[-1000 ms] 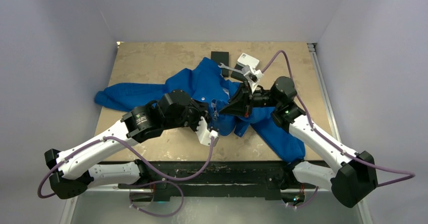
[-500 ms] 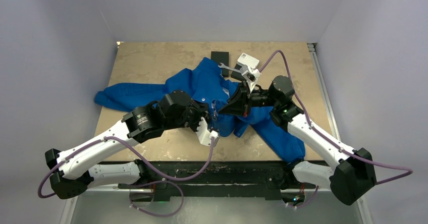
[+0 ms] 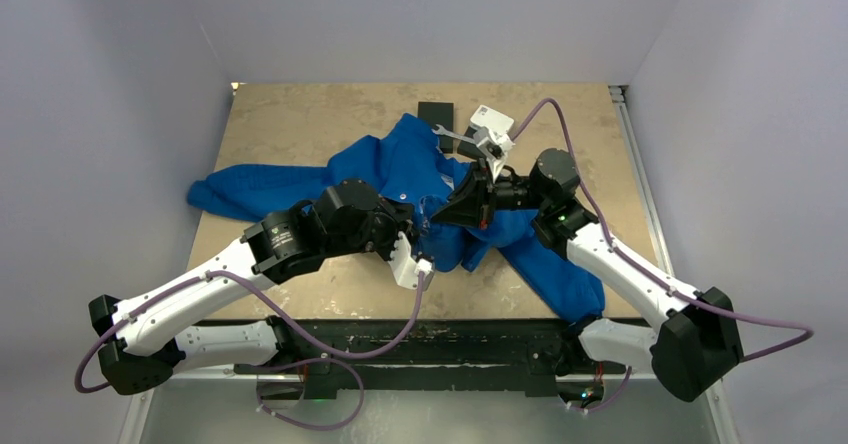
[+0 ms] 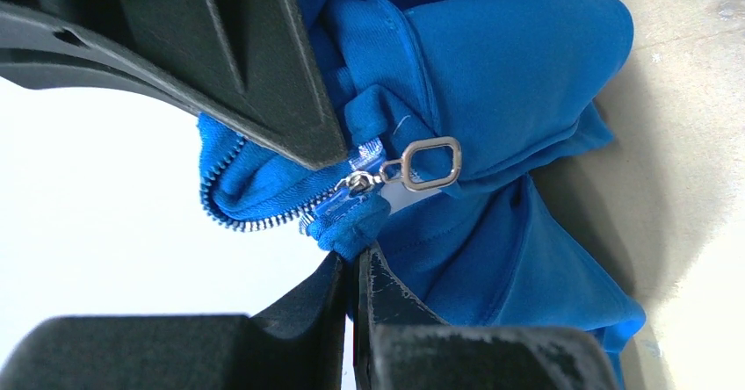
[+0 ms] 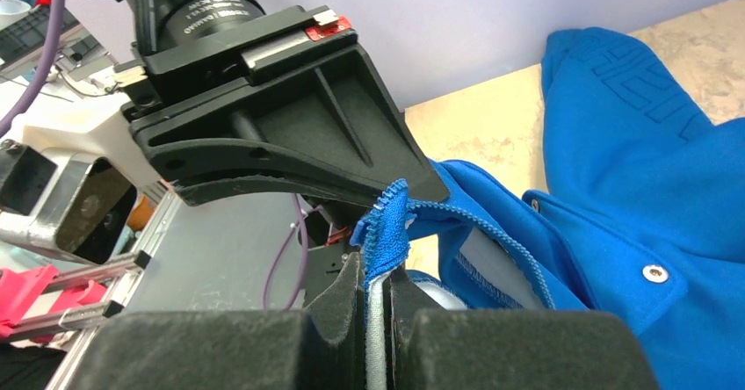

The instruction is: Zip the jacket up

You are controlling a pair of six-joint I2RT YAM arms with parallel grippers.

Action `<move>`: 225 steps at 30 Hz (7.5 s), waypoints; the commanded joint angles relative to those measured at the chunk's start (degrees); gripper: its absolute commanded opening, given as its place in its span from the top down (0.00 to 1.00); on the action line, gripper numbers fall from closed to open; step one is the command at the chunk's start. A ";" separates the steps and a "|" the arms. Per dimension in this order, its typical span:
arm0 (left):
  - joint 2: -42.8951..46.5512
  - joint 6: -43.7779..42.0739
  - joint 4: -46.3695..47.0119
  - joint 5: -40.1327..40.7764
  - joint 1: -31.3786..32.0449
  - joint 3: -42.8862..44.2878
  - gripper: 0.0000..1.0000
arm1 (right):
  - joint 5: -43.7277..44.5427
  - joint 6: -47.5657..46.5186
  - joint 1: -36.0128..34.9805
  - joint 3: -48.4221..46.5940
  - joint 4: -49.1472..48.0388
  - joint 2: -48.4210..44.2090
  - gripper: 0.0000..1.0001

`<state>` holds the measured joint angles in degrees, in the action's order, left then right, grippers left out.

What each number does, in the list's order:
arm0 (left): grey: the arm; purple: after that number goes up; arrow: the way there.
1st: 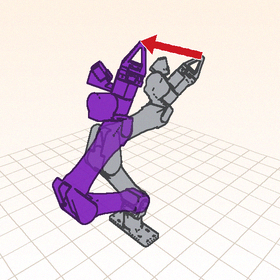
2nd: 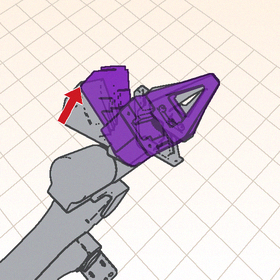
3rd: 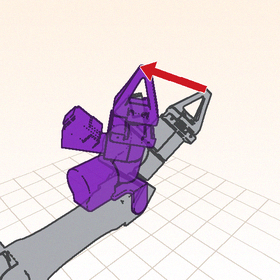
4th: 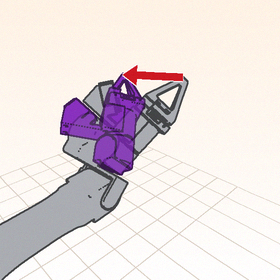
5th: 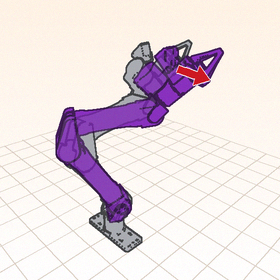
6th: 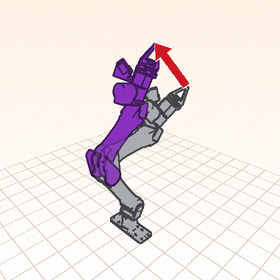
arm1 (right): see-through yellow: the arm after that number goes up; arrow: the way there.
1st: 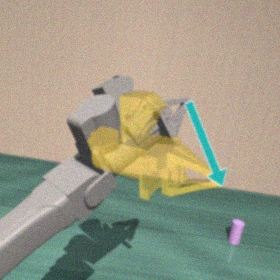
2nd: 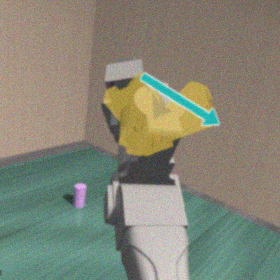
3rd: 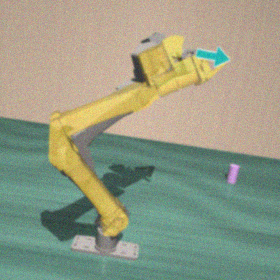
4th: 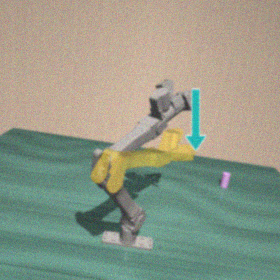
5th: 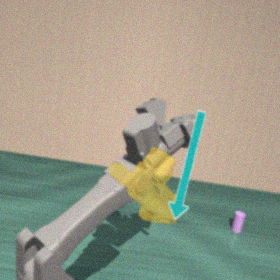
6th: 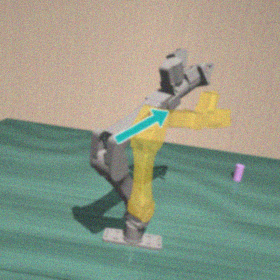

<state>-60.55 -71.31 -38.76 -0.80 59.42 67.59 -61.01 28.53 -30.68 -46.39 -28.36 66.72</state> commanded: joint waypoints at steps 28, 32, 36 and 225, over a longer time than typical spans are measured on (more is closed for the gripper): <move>4.59 26.64 19.11 -3.32 -2.94 -18.97 0.96 | 14.85 -13.42 2.38 2.14 20.27 -9.06 1.00; 3.95 36.96 21.08 -14.88 -13.96 -19.26 0.47 | 14.12 -10.21 2.43 6.32 16.20 -12.86 1.00; 4.87 46.52 21.88 -28.74 -20.59 -15.54 0.41 | 9.25 -9.76 2.40 7.02 13.11 -14.13 1.00; 6.00 90.84 63.27 -47.74 -27.49 -22.63 1.00 | 17.89 -21.41 -11.89 3.77 4.58 -7.46 0.55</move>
<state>-56.75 14.17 13.89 -51.92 32.73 45.78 -44.16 -2.22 -42.44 -45.82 -5.30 59.18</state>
